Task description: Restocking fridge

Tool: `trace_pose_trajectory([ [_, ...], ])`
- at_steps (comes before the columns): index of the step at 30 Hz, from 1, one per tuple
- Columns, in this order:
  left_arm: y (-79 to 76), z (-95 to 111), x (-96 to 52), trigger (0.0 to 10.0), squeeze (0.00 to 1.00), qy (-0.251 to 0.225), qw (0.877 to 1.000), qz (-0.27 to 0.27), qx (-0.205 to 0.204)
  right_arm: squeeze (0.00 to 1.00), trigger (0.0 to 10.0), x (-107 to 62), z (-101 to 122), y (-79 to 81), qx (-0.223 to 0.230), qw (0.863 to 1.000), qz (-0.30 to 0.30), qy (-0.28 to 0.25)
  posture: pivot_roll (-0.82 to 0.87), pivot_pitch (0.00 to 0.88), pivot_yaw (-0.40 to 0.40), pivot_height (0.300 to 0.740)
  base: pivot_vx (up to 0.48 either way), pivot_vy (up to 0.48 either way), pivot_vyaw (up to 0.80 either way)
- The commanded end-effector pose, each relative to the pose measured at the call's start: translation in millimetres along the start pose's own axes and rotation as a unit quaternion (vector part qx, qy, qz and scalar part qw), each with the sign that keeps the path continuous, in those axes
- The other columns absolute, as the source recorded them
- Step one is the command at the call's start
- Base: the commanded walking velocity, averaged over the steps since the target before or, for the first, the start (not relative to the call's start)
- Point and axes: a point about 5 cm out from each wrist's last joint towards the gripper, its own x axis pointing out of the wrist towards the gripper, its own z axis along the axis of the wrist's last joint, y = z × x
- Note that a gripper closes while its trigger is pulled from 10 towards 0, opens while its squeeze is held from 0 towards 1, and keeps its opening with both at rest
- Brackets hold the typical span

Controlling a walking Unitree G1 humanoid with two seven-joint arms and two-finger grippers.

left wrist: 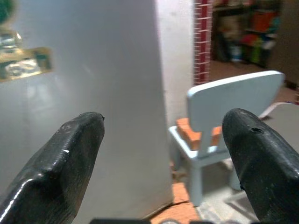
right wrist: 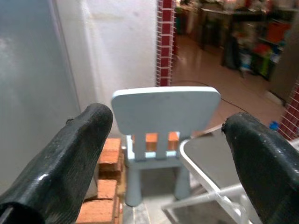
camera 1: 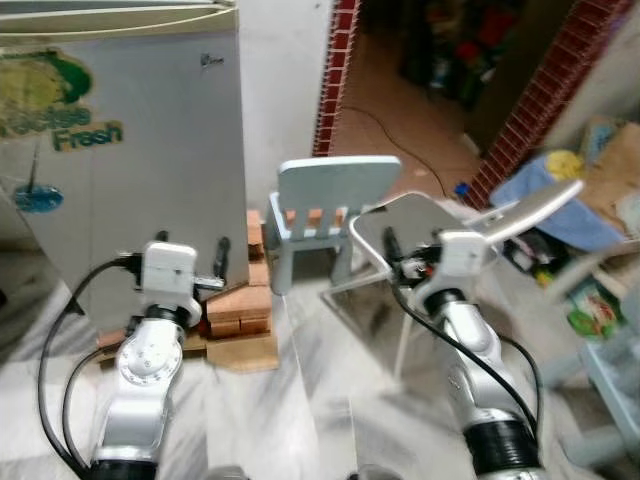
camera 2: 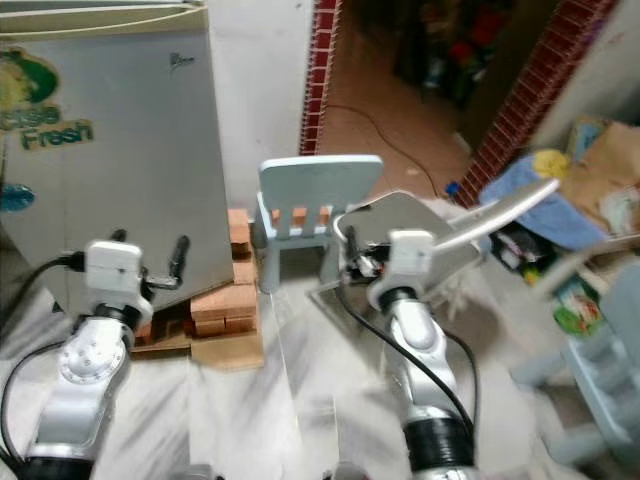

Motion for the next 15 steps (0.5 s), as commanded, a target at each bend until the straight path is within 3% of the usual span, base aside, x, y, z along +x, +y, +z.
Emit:
trace_pose_trajectory([
  [1, -13.6, 2.7, 1.5, 10.0, 0.0, -0.006, 1.0, -0.029, -0.012, 0.0, 10.0, -1.2, 3.3, -13.1, -0.008, 1.0, -0.019, -0.005, 0.12, 0.0, -0.067, 0.74, 0.0, 0.48, -0.8],
  [15, -40.8, 4.5, -7.2, 10.0, 0.0, -0.011, 0.99, -0.142, 0.006, 0.0, 10.0, -0.6, 2.5, -13.3, -0.006, 1.0, -0.022, -0.003, 0.12, 0.0, -0.063, 0.74, 0.0, 0.48, -0.8],
])
